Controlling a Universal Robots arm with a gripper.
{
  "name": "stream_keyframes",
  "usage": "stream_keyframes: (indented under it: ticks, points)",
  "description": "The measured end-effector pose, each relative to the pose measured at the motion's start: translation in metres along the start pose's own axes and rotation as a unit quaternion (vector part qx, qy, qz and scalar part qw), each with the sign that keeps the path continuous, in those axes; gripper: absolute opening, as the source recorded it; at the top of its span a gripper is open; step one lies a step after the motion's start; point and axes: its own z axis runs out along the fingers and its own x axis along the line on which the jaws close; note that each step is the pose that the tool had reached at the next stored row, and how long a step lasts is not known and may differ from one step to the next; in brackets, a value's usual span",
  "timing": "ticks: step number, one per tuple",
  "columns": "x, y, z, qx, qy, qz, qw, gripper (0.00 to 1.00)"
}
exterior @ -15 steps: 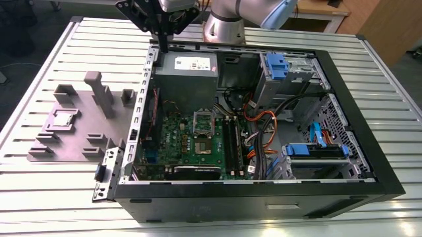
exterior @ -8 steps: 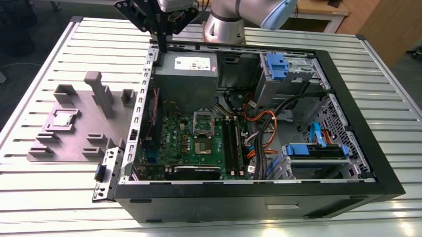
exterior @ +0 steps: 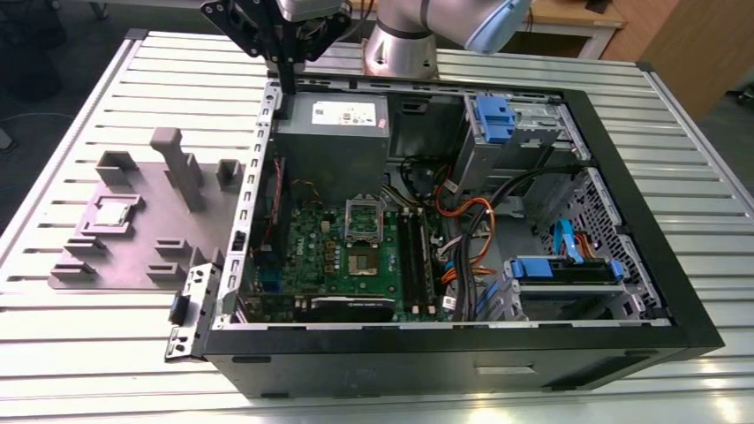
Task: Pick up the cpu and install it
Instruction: 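Reach for the cpu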
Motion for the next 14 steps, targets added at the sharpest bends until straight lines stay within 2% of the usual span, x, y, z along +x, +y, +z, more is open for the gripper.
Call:
stream_keyframes:
  ticks: [14]
  points:
    - [0.005,-0.0004,-0.0002,0.0,0.0,0.0,1.0,0.11]
